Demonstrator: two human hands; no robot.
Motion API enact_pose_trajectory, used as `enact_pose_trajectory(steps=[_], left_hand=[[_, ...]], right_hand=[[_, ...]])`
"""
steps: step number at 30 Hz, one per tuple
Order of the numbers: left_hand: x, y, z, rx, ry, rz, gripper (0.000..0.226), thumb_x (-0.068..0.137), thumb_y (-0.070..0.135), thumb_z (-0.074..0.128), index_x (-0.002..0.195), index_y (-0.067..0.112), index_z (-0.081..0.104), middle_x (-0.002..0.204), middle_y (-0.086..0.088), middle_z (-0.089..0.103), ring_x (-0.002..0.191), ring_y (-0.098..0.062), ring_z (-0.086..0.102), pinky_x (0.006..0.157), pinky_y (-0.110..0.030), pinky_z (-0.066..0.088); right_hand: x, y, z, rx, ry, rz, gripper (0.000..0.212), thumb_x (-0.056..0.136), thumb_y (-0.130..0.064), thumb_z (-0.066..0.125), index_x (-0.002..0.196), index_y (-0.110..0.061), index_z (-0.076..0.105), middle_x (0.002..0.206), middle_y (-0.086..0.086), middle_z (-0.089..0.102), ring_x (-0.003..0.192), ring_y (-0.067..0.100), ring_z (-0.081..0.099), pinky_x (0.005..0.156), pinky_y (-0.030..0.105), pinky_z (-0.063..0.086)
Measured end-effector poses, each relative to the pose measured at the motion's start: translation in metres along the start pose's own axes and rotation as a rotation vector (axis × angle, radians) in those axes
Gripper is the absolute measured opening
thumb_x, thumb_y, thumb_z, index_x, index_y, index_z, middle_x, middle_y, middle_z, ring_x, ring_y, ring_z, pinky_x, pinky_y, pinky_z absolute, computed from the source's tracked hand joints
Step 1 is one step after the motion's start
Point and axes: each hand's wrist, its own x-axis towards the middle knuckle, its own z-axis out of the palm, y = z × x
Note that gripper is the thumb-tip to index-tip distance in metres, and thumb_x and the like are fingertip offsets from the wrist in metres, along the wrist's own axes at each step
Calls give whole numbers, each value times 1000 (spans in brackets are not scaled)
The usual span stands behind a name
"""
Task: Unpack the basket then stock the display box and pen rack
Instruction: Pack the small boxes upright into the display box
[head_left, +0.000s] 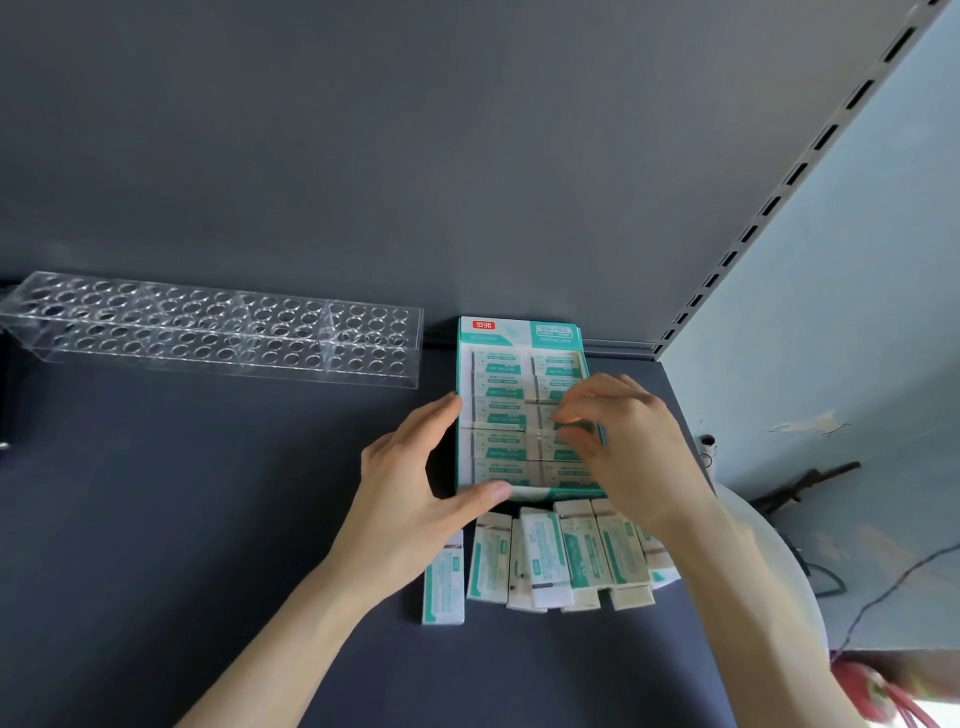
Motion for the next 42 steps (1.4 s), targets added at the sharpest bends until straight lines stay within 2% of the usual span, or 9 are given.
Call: enact_pose_trajectory(steps=[9, 15, 19, 22, 29, 32, 36, 39, 42], left_hand=[[1, 0, 0, -10, 15, -21, 83, 70, 43, 77, 142, 37, 36, 143, 23, 39, 137, -14, 32, 113, -44, 29], [-3, 11, -4, 34, 22, -5, 76, 75, 43, 74, 140, 30, 39, 138, 21, 38, 134, -9, 33, 113, -42, 28], [-16, 23, -2, 178, 134, 197, 53, 79, 48, 68, 125, 26, 56, 123, 19, 46, 118, 4, 36, 103, -26, 27], [-32, 31, 7, 269, 97, 294, 52, 77, 62, 52, 112, 26, 65, 107, 16, 51, 105, -1, 41, 93, -15, 23], [-51, 32, 28, 431, 22, 305, 60, 76, 68, 46, 117, 27, 63, 101, 15, 48, 96, -4, 40, 84, -21, 22], [-51, 32, 28, 384, 10, 269, 52, 75, 64, 58, 116, 32, 61, 105, 18, 47, 100, -1, 37, 85, -19, 20], [-52, 37, 27, 281, 23, 207, 36, 69, 51, 70, 97, 33, 58, 102, 23, 52, 98, 2, 44, 89, -21, 27], [-55, 41, 26, 169, 28, 159, 33, 66, 40, 77, 88, 30, 55, 93, 31, 56, 89, 9, 45, 76, -11, 34], [-54, 41, 27, -27, 23, 62, 30, 67, 31, 81, 85, 30, 57, 88, 31, 60, 72, 3, 50, 65, -8, 40]], right_hand=[[4, 1, 8, -35, 48, -14, 13, 84, 0, 62, 87, -9, 72, 99, -2, 65, 88, 24, 57, 73, 35, 50], [-7, -4, -1, 75, 51, 22, 16, 86, -10, 64, 101, -11, 70, 109, -3, 61, 99, 18, 54, 85, 31, 47], [-41, -8, -13, 300, 152, 95, 14, 81, -12, 71, 95, -16, 72, 94, -11, 63, 85, 5, 55, 76, 11, 41], [-70, -7, -16, 354, 177, 140, 18, 79, -16, 73, 94, -26, 69, 96, -19, 60, 90, 4, 55, 77, 3, 36], [-107, 3, -6, 295, 129, 193, 40, 76, -26, 75, 113, -19, 64, 113, -13, 51, 110, 13, 43, 86, -2, 26], [-109, 3, -3, 347, 162, 181, 30, 78, -16, 73, 107, -19, 67, 114, -8, 50, 111, 15, 45, 84, -3, 29], [-111, 4, -4, 449, 212, 229, 25, 84, -10, 67, 95, -32, 66, 114, -7, 50, 105, 1, 49, 70, -3, 36], [-112, 4, -4, 477, 232, 260, 24, 84, -8, 67, 91, -31, 65, 108, -12, 57, 96, 16, 56, 65, -1, 39], [-111, 3, -4, 508, 275, 289, 29, 80, -7, 70, 88, -33, 63, 103, -12, 62, 89, 13, 59, 62, 1, 41]])
